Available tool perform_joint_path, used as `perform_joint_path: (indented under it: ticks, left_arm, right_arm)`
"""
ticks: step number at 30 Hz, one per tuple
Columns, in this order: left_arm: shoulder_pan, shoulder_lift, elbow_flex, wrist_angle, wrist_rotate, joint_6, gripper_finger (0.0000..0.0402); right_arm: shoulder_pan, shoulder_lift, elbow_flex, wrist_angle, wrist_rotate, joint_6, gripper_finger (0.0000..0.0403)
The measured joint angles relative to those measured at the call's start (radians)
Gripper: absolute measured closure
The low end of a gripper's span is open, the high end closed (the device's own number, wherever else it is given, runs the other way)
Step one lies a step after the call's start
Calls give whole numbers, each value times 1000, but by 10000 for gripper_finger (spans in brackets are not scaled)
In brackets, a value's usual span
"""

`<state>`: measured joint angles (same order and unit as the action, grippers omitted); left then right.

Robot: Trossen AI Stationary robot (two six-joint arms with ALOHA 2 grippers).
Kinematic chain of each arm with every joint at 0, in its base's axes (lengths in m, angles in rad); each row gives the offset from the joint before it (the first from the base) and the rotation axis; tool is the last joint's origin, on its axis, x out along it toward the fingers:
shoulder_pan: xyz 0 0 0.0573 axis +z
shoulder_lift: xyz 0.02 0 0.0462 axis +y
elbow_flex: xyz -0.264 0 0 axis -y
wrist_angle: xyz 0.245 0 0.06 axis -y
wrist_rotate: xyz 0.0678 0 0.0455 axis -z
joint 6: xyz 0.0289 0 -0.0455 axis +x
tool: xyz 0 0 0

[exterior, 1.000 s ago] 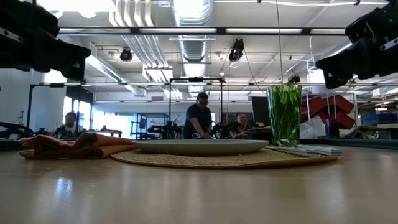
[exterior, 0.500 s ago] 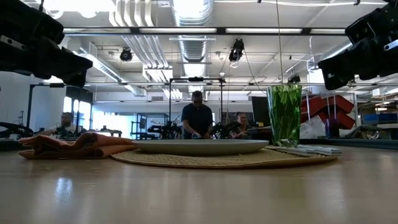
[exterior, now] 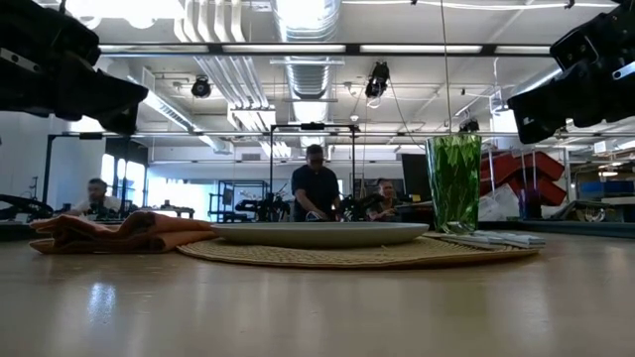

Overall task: Set table place
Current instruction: Return to Home Position

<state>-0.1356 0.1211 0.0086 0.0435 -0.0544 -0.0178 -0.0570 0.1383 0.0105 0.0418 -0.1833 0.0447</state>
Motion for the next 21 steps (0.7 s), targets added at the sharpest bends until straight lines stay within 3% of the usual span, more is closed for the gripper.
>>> perform_joint_path:
  ticks: [9,21]
  left_arm:
    - [-1,16,0,10,-31,0,402]
    - [-1,52,0,16,-32,1,402]
  right_arm:
    - [0,0,0,0,0,123,403]
    - [0,1,0,0,0,128,403]
